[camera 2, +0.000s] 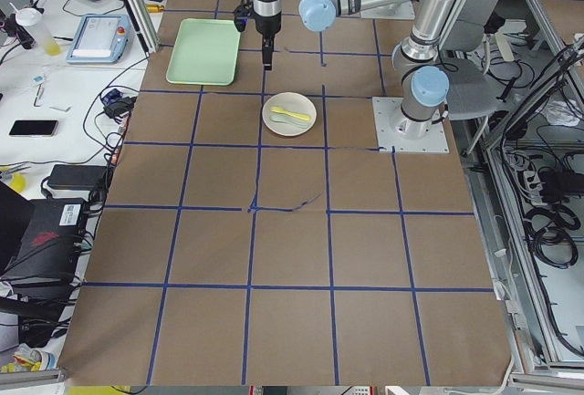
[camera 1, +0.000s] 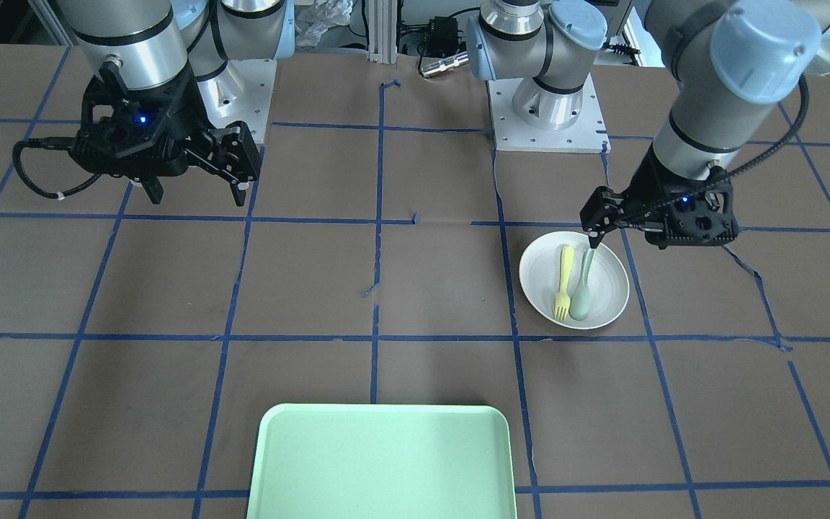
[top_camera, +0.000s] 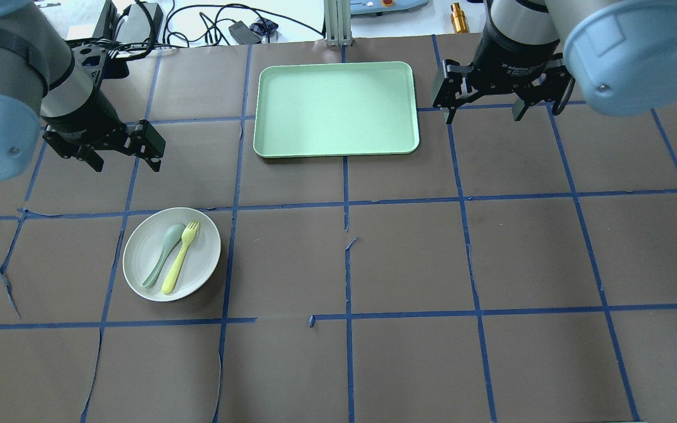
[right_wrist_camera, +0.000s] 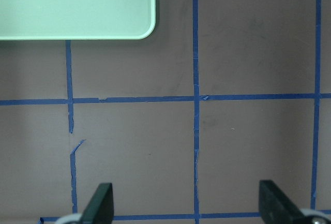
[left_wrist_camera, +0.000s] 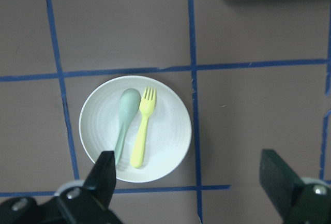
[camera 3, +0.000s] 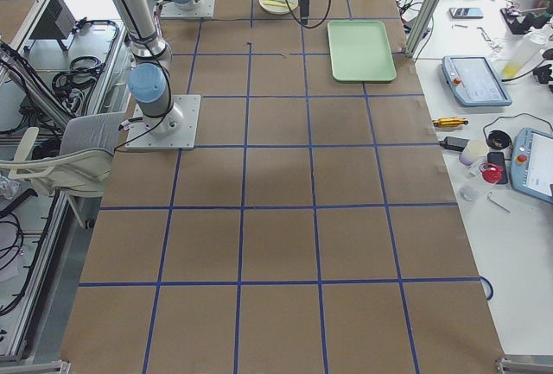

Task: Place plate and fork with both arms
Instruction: 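Grasp the rim of the white plate with the left gripper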

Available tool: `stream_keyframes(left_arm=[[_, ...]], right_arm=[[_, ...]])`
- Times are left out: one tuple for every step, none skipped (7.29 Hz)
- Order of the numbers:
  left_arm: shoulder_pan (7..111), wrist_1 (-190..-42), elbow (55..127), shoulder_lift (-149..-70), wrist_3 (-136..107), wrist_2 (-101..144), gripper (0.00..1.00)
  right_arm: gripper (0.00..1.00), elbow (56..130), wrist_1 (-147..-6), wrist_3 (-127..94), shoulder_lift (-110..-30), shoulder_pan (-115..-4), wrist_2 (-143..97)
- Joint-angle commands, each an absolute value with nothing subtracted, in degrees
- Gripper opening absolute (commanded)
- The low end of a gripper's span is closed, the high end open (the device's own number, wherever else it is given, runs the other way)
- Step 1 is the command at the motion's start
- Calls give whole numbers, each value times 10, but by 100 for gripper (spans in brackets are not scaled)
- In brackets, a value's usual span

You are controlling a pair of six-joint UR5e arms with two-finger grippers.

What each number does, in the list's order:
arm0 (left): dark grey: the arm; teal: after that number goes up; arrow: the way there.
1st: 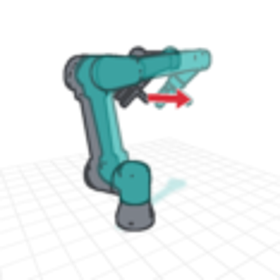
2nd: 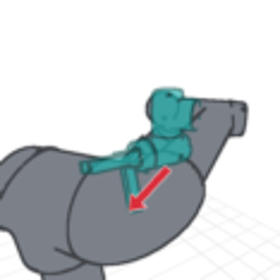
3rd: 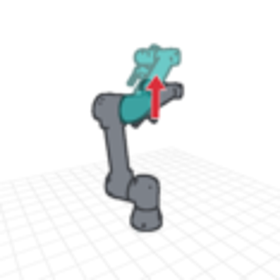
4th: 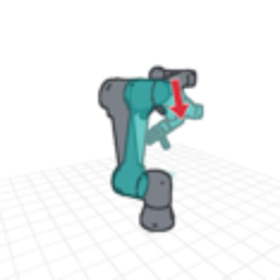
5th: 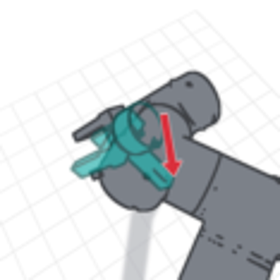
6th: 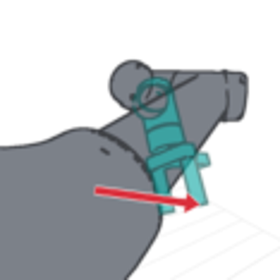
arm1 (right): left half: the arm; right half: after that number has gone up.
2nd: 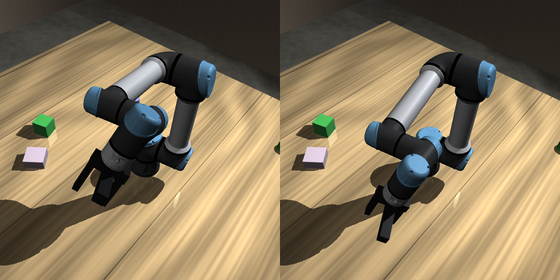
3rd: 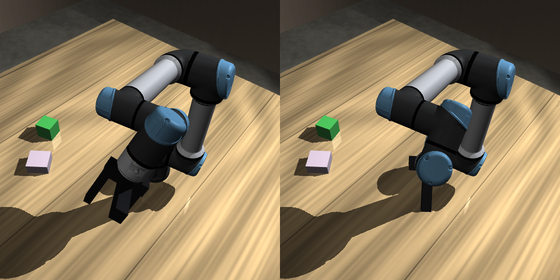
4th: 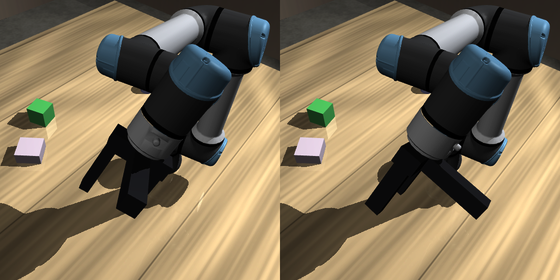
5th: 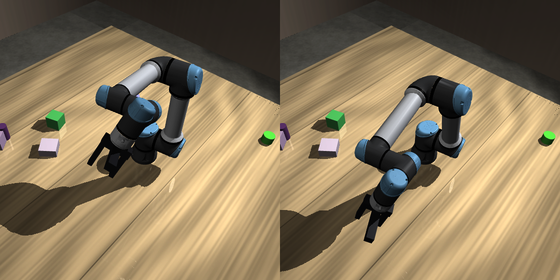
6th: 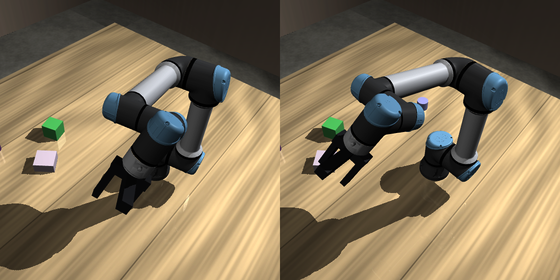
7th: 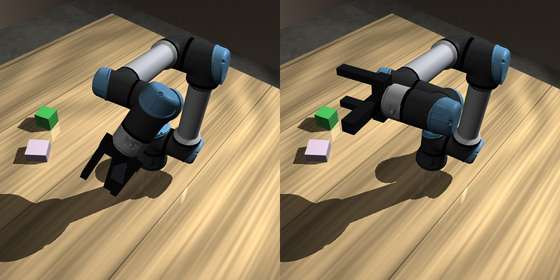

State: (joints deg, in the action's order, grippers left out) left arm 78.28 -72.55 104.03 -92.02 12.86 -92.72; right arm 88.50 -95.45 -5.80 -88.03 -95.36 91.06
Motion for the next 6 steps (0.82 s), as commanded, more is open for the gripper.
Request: stream_keyframes(left_arm=[[686,-564,1180,-935,235,-909,98],[646,-518,1213,-959,263,-867,94],[631,-514,1225,-980,269,-864,87],[630,-507,1223,-1003,270,-864,80],[630,-477,1226,-1023,270,-869,78],[629,-476,1227,-1037,267,-870,71]], right_arm=[[100,885,-954,-58,-881,-954,911],[100,885,-954,-58,-880,-954,911],[100,886,-954,-58,-880,-954,911],[100,887,-954,-58,-880,-954,911],[100,887,-954,-58,-880,-954,911],[100,887,-954,-58,-880,-954,911]])
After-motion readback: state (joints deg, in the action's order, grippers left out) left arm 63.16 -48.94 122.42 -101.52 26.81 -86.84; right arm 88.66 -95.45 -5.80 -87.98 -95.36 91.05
